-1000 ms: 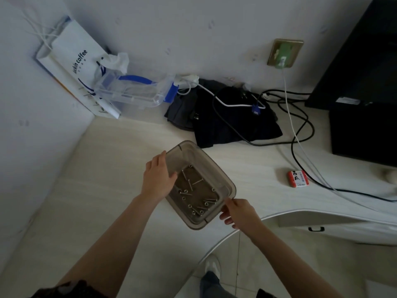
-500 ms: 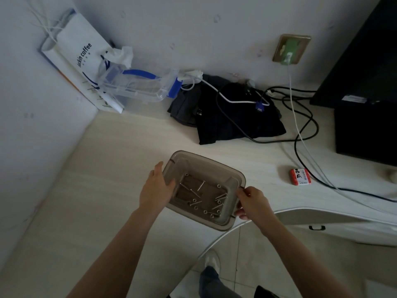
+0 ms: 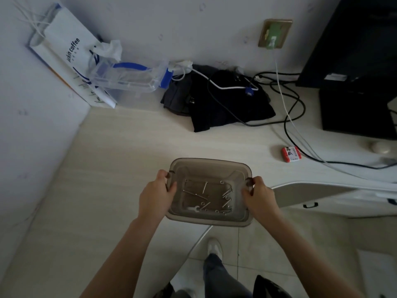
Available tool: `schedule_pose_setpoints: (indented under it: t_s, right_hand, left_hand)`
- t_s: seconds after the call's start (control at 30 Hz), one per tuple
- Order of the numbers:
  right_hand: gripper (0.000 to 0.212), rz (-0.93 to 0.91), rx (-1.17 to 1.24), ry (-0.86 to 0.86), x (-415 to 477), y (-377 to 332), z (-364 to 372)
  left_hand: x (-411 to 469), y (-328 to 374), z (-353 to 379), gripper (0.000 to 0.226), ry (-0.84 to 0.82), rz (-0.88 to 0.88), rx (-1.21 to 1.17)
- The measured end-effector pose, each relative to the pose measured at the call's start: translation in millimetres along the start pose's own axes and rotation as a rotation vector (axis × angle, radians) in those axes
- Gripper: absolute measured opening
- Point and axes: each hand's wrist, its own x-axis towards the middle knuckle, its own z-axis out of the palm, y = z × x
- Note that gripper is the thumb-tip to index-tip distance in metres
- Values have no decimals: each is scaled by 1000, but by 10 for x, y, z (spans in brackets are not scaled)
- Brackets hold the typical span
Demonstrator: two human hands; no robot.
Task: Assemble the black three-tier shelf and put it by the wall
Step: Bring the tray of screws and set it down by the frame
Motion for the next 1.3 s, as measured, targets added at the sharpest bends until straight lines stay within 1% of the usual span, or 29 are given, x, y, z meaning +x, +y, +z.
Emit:
schedule_pose_setpoints:
  t_s: [0.2, 0.3, 0.5, 0.67, 0.8, 0.9, 1.0, 1.07, 1.23, 1.3]
  right_hand:
    - [7, -21, 26, 159, -450, 174, 36]
    - [13, -29, 55, 263, -774, 242, 71]
    - [19, 68, 136, 390, -1666, 530, 300]
    - [13, 174, 240, 465, -2450, 808, 525]
    - [8, 248, 318, 546, -3062, 1038, 650]
    - [2, 312, 313, 619, -3507, 1254, 687]
    - [12, 403, 308, 676, -3906, 1501, 697]
    - [16, 459, 324, 707, -4165, 1679, 708]
    - [12, 586, 353, 765, -4751, 2145, 679]
    - [13, 627, 357, 795, -4975, 2346, 643]
  left_hand:
    - [-411, -93, 22, 27, 41, 52, -119]
    - [-640, -157, 20, 27, 46, 102, -139]
    - [-1259, -327, -3, 25, 21, 223, -203]
    - [-1726, -498, 21, 23, -18, 341, -227]
    - [-2115, -530, 73, 23, -78, 429, -228]
    - [-2434, -511, 149, 21, -130, 490, -241]
    - [-2719, -426, 269, 24, -217, 559, -218]
    - [-2908, -333, 370, 27, -271, 600, -207]
    - [-3386, -33, 646, 23, -390, 712, -209]
    - [-3599, 102, 769, 20, -427, 754, -189]
